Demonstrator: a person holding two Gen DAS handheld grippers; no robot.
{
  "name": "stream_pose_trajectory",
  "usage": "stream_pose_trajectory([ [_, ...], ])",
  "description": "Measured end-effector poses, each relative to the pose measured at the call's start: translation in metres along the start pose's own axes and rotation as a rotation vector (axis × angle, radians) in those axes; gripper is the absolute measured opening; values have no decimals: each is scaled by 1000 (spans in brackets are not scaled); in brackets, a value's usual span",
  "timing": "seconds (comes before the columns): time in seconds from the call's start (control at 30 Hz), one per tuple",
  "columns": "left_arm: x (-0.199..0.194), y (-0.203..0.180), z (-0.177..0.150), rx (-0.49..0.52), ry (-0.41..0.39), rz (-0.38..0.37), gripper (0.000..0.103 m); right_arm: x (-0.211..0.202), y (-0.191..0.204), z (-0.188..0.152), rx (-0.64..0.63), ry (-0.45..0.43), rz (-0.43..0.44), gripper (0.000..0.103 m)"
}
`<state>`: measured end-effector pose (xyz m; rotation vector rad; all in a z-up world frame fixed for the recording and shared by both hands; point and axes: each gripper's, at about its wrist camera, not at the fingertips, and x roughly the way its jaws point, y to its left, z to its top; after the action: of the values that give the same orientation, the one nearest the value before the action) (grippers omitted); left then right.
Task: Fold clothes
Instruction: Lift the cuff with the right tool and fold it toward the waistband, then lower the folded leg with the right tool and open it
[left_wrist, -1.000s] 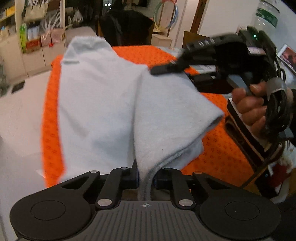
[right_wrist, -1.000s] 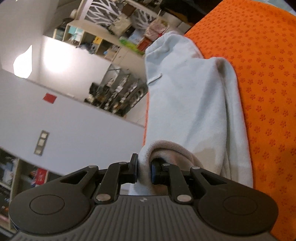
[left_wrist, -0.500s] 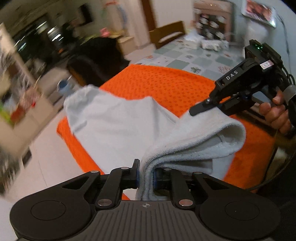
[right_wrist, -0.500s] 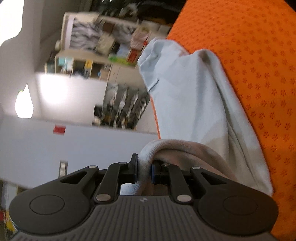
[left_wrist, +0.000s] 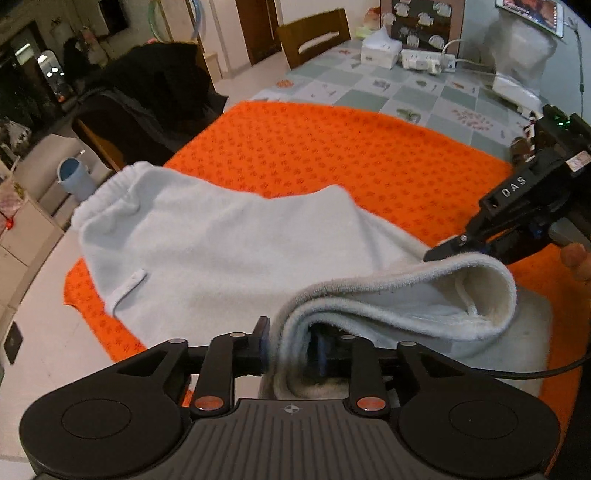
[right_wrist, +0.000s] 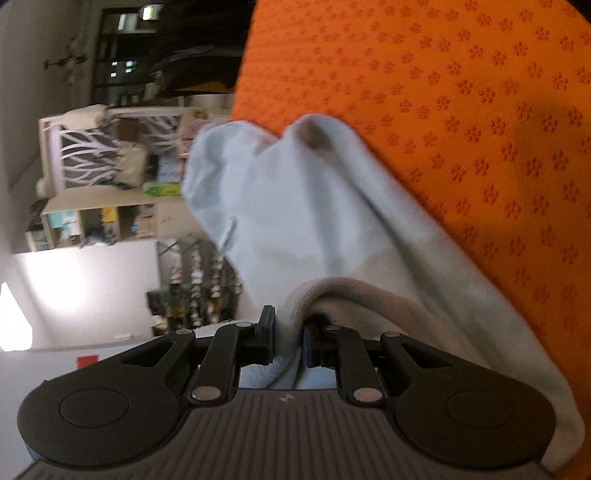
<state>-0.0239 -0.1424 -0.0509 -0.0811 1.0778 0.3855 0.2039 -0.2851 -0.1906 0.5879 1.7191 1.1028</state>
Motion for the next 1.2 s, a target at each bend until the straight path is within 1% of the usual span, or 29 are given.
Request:
stream_pose_trajectory([
  [0.03,6,6,1,-9,1,-6,41,6,-1,3,4,1,-18,18],
  [0.1,15,18,3,-29,3,-27,47,17,-3,9,11,4,-51,21],
  [0.13,18,25,5,-39,1,-37,48,23,-5,11,16,4,-66,21],
  [0.17,19,30,6,-49,-8,-36,49,26,-6,14,24,7,-78,22],
  [0.23,14,42,8,-82,-40,-23,57,33,-8,18,49,14,-97,25],
  [0.3,6,55,8,-129,-78,-21,60,36,-10,22,76,24,-98,28],
  [0.37,-3,65,5,-175,-106,-16,61,38,-10,25,118,33,-84,34],
  [0.43,-12,69,-2,-216,-128,-11,61,37,-6,28,148,32,-66,44],
  [0.47,-17,71,-5,-235,-138,-7,61,36,-4,29,156,29,-59,46],
  [0.53,-25,71,-12,-279,-160,12,61,29,4,31,143,6,-52,53],
  [0.6,-36,71,-20,-343,-190,22,61,22,12,34,126,-18,-43,55],
  [0.67,-47,68,-31,-415,-221,25,62,12,23,38,70,-46,-36,55],
  [0.8,-67,56,-55,-546,-275,40,62,-4,46,44,-111,-74,-63,55],
  [0.9,-83,44,-74,-626,-302,66,63,-15,56,46,-250,-69,-87,55],
  [0.97,-93,35,-88,-674,-314,80,67,-22,60,44,-327,-52,-90,55],
  [1.07,-101,22,-108,-729,-315,79,69,-36,68,37,-451,-25,-105,55],
  [1.2,-86,5,-125,-764,-269,69,71,-46,81,25,-655,2,-141,55],
])
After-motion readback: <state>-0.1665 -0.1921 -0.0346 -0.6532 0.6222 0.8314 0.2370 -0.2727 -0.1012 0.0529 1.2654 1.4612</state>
